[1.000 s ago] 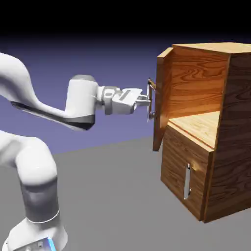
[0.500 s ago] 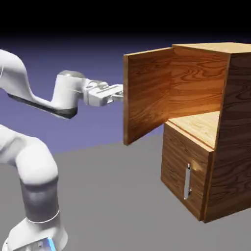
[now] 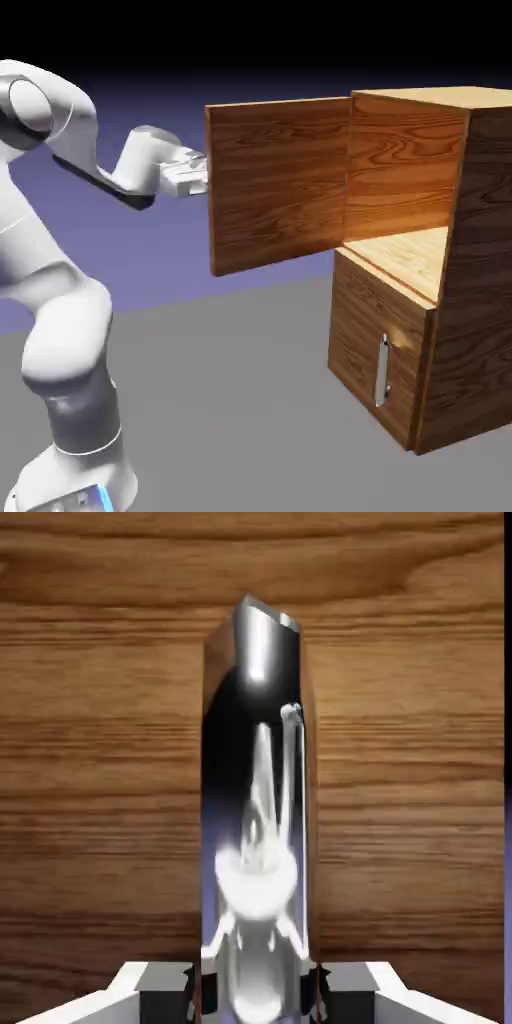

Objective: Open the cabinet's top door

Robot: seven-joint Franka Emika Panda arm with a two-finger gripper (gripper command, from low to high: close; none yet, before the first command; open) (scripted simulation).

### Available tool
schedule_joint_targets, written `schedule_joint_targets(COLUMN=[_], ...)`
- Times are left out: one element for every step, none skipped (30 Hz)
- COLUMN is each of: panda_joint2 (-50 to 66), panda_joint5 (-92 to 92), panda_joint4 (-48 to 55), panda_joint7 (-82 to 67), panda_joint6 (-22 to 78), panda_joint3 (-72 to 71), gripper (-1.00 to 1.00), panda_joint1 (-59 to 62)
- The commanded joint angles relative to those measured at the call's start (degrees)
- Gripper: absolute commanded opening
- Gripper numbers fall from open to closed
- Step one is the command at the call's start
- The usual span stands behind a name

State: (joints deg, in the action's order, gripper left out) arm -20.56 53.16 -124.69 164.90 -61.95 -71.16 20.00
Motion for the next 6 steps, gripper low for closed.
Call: schedule_joint_targets(panda_joint2=[0.94, 1.69, 2.15, 2.32, 2.26, 2.08], panda_joint5=[-0.19, -0.35, -0.57, -0.87, -1.23, -1.62], panda_joint4=[1.12, 2.13, 3.03, 3.87, 4.65, 5.41], panda_joint7=[0.45, 0.80, 1.01, 1.10, 1.09, 1.03], panda_joint6=[1.35, 2.45, 3.31, 3.95, 4.44, 4.84], panda_joint3=[-2.11, -4.18, -6.26, -8.29, -10.24, -12.15], gripper=[-1.00, -1.00, -1.00, -1.00, -1.00, -1.00], panda_joint1=[1.89, 3.82, 5.83, 7.91, 9.99, 12.06])
